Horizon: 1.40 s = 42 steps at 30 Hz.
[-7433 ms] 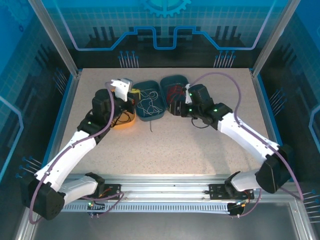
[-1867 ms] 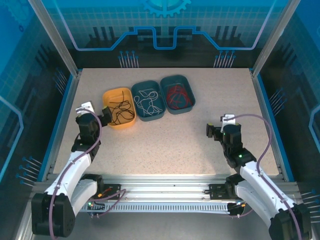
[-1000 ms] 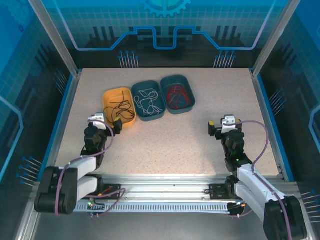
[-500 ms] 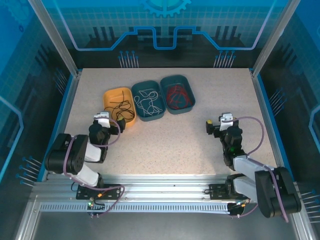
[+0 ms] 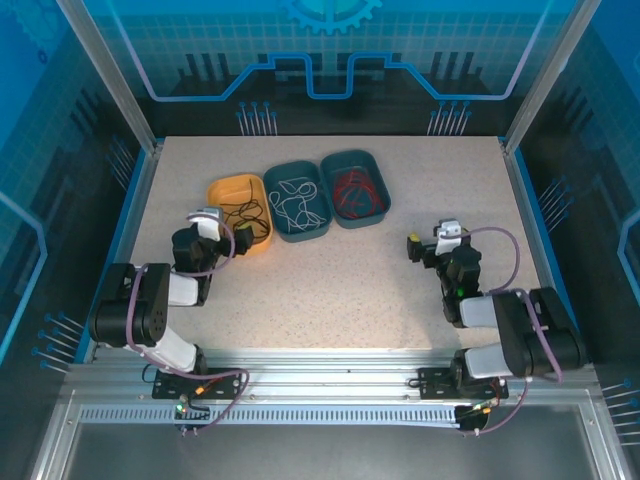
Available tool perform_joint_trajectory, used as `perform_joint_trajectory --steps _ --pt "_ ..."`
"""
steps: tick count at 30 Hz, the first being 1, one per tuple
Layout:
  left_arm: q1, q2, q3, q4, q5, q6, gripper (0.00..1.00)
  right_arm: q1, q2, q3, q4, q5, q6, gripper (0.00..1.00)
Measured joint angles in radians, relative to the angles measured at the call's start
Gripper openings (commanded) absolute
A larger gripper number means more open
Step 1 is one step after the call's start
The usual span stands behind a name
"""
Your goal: Untangle the cables
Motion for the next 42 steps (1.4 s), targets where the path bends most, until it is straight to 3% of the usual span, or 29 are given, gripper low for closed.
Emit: perform_joint_trajectory --steps 4,11,15,26,42 --pt "0.000 0.000 0.000 -0.010 0.008 0.003 0.99 -0.016 0.135 0.002 0.087 -0.027 0.001 1.00" --pt "0.000 0.000 0.000 -0.010 0.008 0.003 0.99 -0.080 0.127 0.096 0.001 -0.067 0.032 1.00" --pt "0.001 0.000 0.000 -0.010 0.008 0.003 0.99 -0.066 0.124 0.182 -0.078 -0.058 0.031 1.00" --pt "0.001 0.000 0.000 -0.010 0.008 0.003 0.99 -0.061 0.122 0.189 -0.177 -0.131 0.008 1.00" --pt "0.001 0.000 0.000 -0.010 0.008 0.003 0.99 -0.061 0.122 0.189 -0.187 -0.138 0.001 1.00"
